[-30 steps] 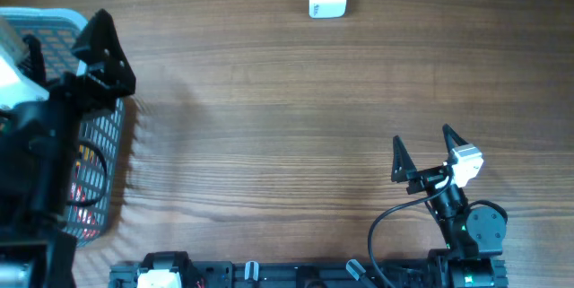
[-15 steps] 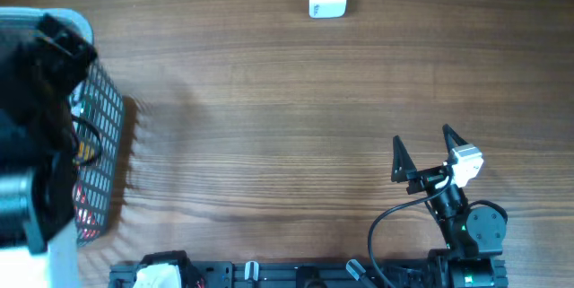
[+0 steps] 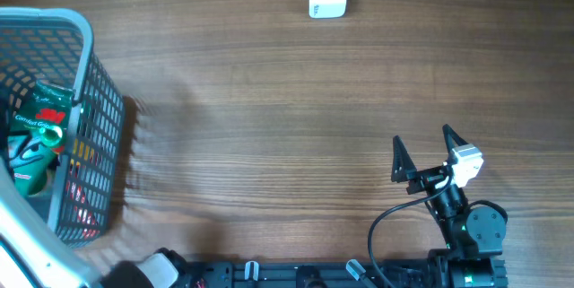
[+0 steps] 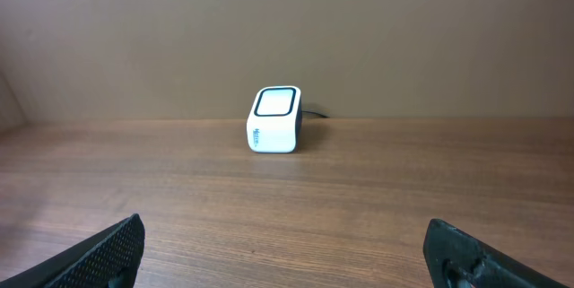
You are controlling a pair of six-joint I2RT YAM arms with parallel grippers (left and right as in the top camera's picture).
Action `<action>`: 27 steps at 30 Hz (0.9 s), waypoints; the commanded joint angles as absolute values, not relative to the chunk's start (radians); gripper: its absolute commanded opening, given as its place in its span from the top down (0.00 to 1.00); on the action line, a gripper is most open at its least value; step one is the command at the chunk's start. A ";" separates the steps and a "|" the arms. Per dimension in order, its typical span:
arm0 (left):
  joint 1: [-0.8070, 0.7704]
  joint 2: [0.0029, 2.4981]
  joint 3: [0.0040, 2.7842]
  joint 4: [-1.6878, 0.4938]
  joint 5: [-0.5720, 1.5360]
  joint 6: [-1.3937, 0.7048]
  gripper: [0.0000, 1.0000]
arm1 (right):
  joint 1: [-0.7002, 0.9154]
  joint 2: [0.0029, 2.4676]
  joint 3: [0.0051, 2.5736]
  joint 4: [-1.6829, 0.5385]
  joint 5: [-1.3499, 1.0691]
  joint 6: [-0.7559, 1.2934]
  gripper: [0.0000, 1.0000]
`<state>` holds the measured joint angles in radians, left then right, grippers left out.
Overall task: Scan the item barcode
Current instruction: 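Reach the left gripper into the basket and grasp the chili sauce bottle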
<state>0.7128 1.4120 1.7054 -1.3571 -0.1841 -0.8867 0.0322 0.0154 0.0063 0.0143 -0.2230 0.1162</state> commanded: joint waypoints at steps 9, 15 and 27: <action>0.788 1.617 1.716 -1.375 0.056 -0.947 0.00 | 0.036 0.007 0.005 0.017 -0.206 0.131 0.00; 0.778 1.728 1.714 -1.408 0.056 -0.947 0.00 | 0.036 0.007 0.005 0.017 -0.206 0.131 0.00; 0.669 1.822 1.689 -1.433 0.019 -0.947 0.06 | 0.036 0.007 0.005 0.017 -0.206 0.131 0.00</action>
<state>0.6872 1.8133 1.7042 -1.4292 0.0437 -0.9344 0.0322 0.0154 0.0063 0.0139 -0.2230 0.1162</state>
